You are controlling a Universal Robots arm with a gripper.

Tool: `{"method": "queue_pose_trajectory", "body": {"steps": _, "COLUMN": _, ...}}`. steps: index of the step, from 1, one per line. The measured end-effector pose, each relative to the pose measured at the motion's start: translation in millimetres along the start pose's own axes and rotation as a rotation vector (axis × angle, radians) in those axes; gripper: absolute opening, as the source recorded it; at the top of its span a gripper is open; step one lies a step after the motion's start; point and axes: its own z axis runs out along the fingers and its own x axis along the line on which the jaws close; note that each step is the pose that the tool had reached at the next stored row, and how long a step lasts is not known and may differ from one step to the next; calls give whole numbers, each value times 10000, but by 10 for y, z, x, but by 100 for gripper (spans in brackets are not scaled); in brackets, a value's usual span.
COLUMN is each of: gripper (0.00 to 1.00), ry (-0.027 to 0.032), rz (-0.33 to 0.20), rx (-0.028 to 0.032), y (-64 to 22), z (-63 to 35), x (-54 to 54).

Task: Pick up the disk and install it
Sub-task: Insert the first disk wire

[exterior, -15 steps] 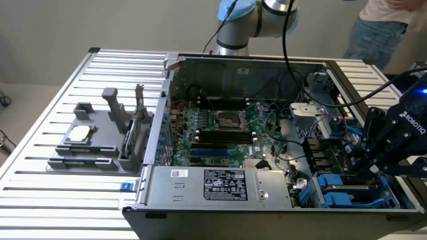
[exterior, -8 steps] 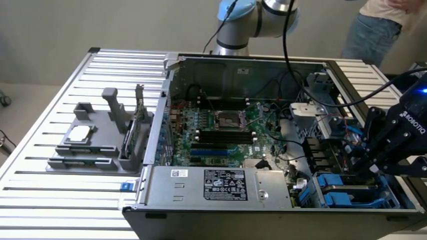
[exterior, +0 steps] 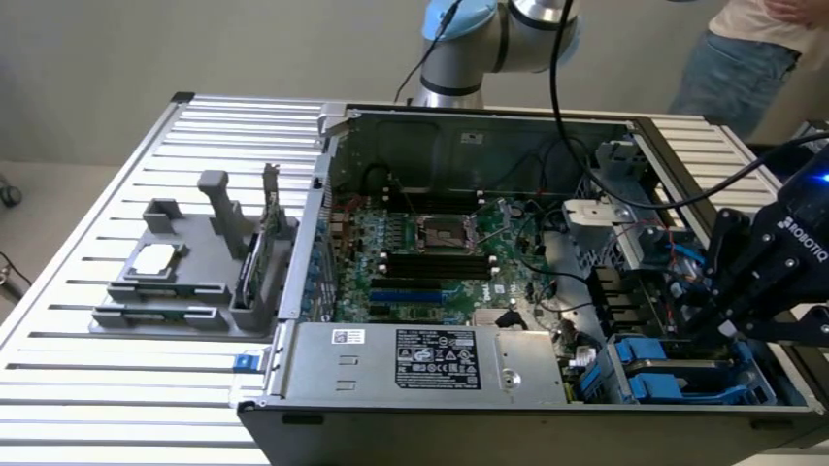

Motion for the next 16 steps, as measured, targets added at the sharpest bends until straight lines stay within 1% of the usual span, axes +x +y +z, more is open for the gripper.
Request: {"method": "queue_pose_trajectory", "body": {"steps": 16, "gripper": 16, "ry": 12, "rz": 55, "rx": 5, "y": 1, "z": 8, "x": -11}}
